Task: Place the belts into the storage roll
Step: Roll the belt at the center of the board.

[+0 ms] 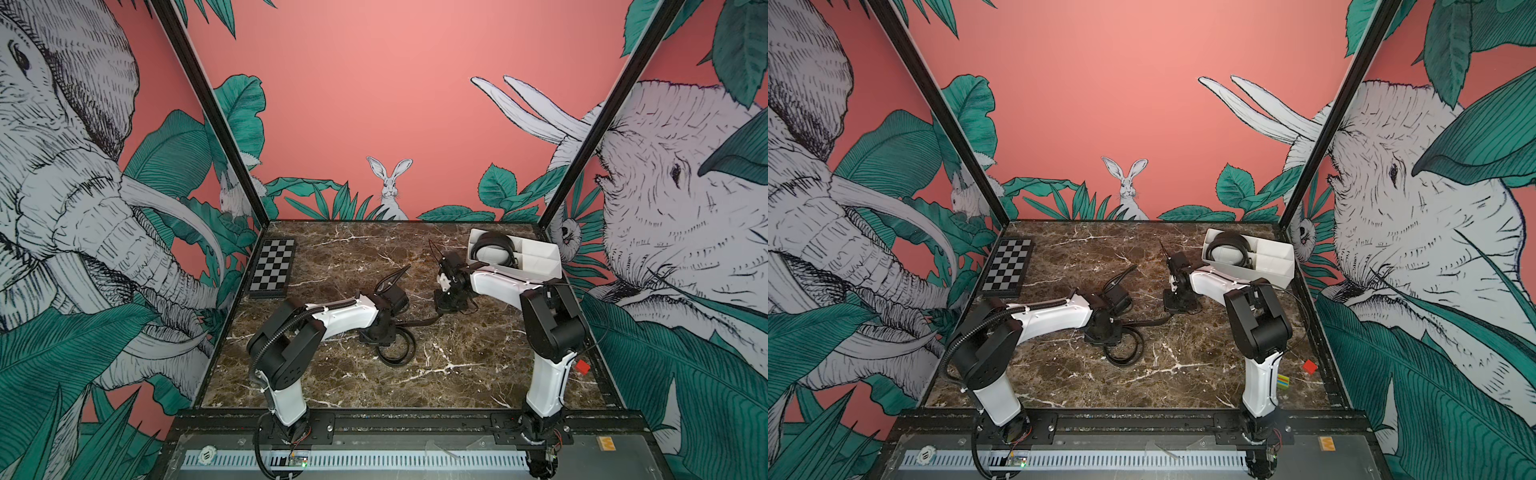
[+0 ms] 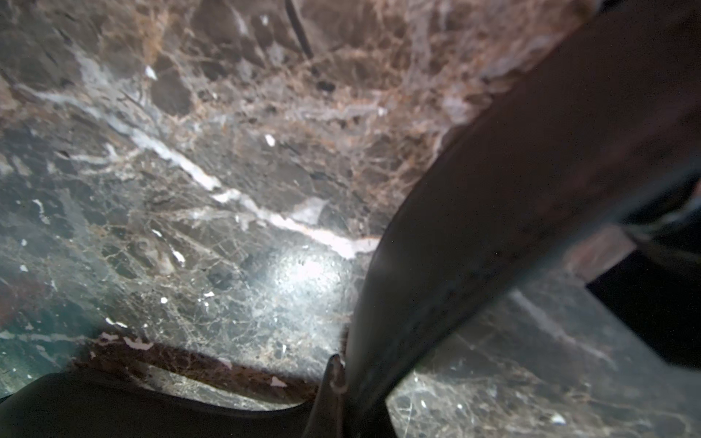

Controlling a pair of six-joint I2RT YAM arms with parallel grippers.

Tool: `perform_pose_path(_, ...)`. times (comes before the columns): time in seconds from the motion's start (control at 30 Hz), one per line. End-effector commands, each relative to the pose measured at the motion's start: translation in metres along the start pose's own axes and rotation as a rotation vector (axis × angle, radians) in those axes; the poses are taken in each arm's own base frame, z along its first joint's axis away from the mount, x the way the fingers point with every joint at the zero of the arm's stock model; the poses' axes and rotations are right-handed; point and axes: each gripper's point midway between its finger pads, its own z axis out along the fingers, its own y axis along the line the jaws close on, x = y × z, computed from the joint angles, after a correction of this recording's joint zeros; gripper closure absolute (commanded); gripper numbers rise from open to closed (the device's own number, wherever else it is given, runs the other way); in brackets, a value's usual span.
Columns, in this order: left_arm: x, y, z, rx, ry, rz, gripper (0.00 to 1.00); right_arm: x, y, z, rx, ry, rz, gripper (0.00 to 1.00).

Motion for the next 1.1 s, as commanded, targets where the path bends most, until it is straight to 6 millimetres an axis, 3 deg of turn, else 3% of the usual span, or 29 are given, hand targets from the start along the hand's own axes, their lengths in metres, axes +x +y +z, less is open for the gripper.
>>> perform_pose_path(0.0, 0.068, 0.088, 0.115, -0.307, 0.224, -0.044, 0.70, 0.061, -0.065, 0.013, 0.238, 0.213, 0.020, 1.00)
perform_pose_path(0.27, 0.073, 0.097, 0.116, -0.346, 0.236, -0.040, 0.64, 0.063, -0.072, 0.002, 0.255, 0.186, 0.062, 1.00)
perform_pose_path(0.57, 0.079, 0.098, 0.124, -0.344, 0.251, -0.059, 0.64, 0.070, -0.081, -0.007, 0.267, 0.198, 0.080, 1.00)
perform_pose_path(0.77, 0.077, 0.095, 0.128, -0.319, 0.242, -0.052, 0.78, 0.079, -0.068, -0.004, 0.211, 0.201, 0.075, 1.00)
perform_pose_path(0.93, 0.072, 0.094, 0.125, -0.328, 0.227, -0.049, 0.99, 0.093, -0.057, -0.002, 0.198, 0.204, 0.062, 1.00)
perform_pose_path(1.07, 0.065, 0.090, 0.124, -0.331, 0.210, -0.068, 1.00, 0.111, -0.049, 0.002, 0.165, 0.215, 0.083, 1.00)
